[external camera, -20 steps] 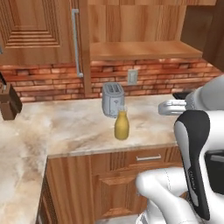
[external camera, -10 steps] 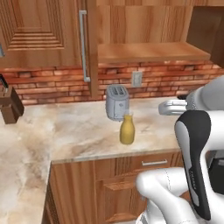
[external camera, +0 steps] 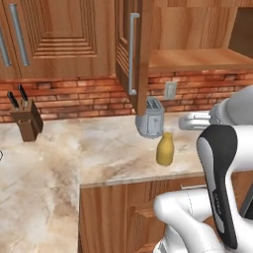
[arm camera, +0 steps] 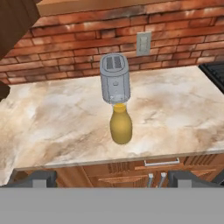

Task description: There is a tray on the dining counter. Grab the cup, mug, and pitcher and place them on the tray. The pitcher may be placed next to the tray if it cannot fit the tray.

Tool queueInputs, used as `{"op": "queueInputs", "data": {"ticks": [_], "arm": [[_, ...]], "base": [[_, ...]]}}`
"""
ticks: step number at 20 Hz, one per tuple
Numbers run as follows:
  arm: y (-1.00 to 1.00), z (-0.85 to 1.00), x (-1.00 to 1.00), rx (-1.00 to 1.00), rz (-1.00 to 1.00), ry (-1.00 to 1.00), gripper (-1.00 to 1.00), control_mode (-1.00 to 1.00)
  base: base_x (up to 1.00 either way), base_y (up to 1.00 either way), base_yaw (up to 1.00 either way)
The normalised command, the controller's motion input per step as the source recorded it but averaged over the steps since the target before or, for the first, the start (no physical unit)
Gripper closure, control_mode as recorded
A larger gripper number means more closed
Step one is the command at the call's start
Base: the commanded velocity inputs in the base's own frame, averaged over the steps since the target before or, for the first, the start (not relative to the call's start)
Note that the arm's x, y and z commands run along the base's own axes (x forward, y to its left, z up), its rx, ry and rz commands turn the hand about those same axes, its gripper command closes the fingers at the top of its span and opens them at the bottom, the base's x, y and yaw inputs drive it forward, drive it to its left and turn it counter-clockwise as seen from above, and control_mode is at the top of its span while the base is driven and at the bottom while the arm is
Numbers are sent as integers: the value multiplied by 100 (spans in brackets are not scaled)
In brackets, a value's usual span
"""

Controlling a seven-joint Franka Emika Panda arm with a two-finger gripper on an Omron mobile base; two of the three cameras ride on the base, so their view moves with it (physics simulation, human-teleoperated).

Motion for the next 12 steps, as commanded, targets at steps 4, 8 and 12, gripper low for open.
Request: {"op": "queueInputs", "data": {"ticks": [4,8,12], "arm": [[0,0,0,0,0,0,-100,100],[0,0,0,0,0,0,-100,100],[0,0,0,0,0,0,-100,100]], "base": [[34,8,0],[16,-5,-8],[17,-2,-9]]}}
